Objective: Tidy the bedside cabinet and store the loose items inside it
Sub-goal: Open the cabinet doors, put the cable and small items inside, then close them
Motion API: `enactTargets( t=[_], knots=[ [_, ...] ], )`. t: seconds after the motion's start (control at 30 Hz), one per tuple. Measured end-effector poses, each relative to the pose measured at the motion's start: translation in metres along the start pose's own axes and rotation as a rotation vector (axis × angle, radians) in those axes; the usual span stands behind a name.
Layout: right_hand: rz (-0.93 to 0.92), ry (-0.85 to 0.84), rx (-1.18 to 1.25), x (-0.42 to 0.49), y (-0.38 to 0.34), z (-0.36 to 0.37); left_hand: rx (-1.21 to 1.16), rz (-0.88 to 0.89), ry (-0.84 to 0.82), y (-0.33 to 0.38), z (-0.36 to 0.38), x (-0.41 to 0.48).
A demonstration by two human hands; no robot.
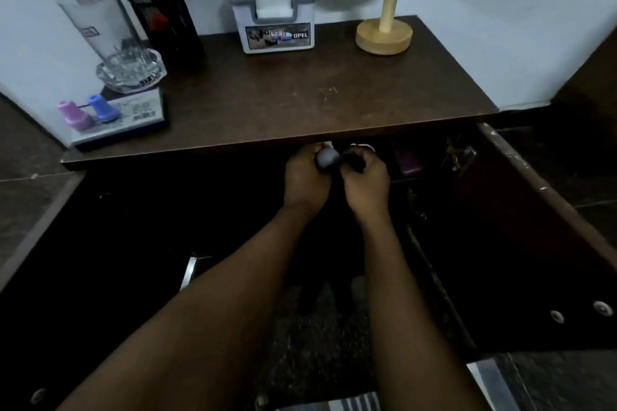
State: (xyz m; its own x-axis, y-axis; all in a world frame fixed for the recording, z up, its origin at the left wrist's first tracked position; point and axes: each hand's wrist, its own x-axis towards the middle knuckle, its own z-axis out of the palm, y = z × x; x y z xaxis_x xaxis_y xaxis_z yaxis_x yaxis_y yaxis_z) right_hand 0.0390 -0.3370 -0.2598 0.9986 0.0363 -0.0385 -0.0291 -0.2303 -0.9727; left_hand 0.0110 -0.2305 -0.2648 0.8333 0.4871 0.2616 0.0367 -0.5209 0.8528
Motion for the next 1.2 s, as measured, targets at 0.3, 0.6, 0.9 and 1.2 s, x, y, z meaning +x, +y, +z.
enactTargets(
  t=[0.3, 0.6, 0.9, 1.2],
  knots=[
    [-0.147, 0.302, -0.085, -0.01, 0.034, -0.02, -0.068, -0.022, -0.075, 0.011, 0.027, 0.002],
    [-0.173, 0.244, -0.192, -0.004, 0.033, -0.03, 0.095, 0.036, -0.176, 0.011, 0.039, -0.005],
    [-0.169, 0.206, -0.32, 0.008, 0.042, -0.02, 0.087, 0.017, -0.033, 0.011, 0.029, 0.003],
    [-0.253, 0.134, -0.407, 0.013, 0.049, -0.017, 0.051, -0.046, -0.008, -0.025, 0.017, 0.009]
  ],
)
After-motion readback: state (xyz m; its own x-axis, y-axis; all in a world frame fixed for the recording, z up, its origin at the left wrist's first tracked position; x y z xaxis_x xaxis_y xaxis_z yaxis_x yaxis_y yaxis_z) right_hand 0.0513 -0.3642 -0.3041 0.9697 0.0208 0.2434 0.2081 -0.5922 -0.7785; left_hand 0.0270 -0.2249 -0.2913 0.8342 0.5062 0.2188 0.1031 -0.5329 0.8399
